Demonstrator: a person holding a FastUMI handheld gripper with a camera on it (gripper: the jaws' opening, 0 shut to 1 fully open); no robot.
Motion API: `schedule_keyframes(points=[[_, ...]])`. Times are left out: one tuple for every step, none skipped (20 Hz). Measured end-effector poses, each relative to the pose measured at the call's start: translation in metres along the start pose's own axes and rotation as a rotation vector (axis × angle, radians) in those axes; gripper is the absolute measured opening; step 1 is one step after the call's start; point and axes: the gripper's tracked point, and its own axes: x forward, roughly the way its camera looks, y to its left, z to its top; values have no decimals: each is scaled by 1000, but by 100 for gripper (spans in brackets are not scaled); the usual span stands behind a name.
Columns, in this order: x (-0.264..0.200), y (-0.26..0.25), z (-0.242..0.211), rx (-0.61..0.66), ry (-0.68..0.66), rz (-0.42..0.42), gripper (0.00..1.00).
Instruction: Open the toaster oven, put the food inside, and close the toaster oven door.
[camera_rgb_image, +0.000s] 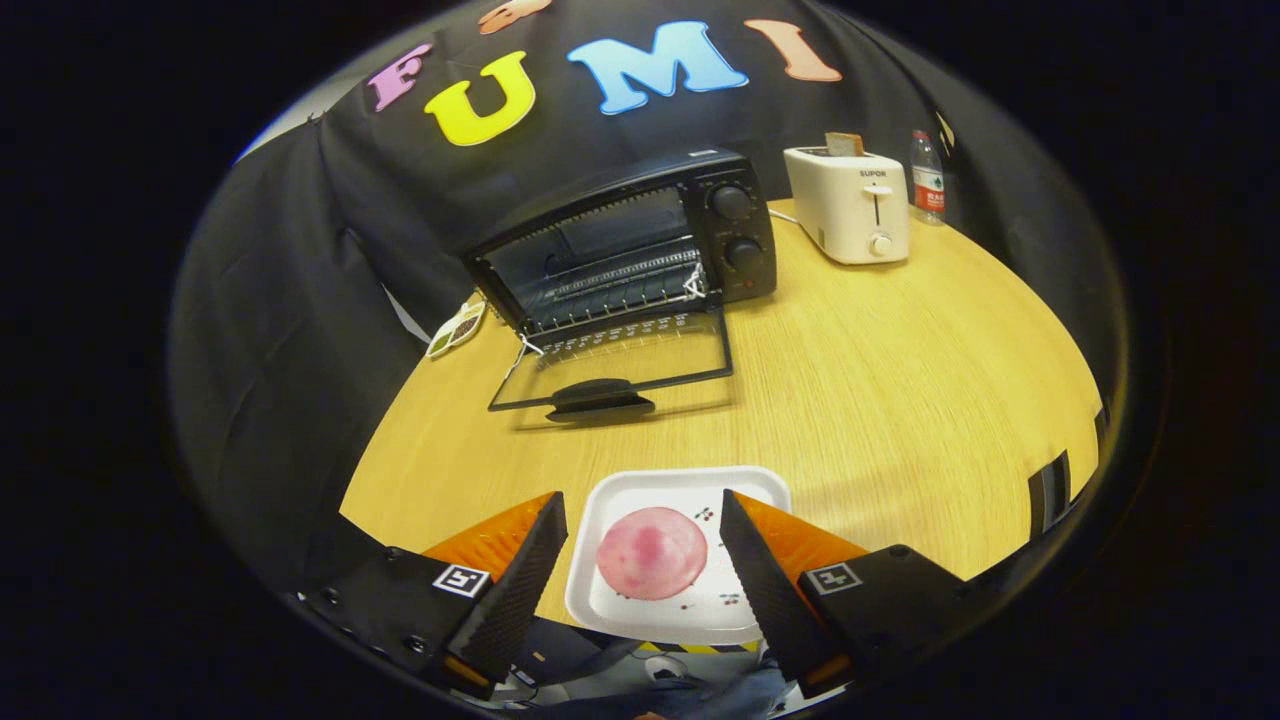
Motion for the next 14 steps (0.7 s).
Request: schedule_keyframes(points=[[-1, -7, 0, 8, 13, 8, 99], [-1, -15, -2, 14, 34, 15, 99], [-1, -23, -6, 22, 63, 21, 99], [1, -29, -10, 32, 90, 28, 98], [3, -35, -13, 43, 111, 36, 98], [5, -39, -17, 59, 133, 45, 98], [7, -42, -20, 76, 156, 58, 98], [9, -45, -25, 93, 183, 63, 98], [11, -50, -30, 103, 214, 65, 98], [12, -52, -35, 110, 242, 72, 98], [12, -55, -38, 119, 268, 79, 98], [12, -56, -41, 134, 288, 87, 99], [13, -58, -41, 150, 302, 91, 99], [12, -58, -42, 164, 316, 95, 98]])
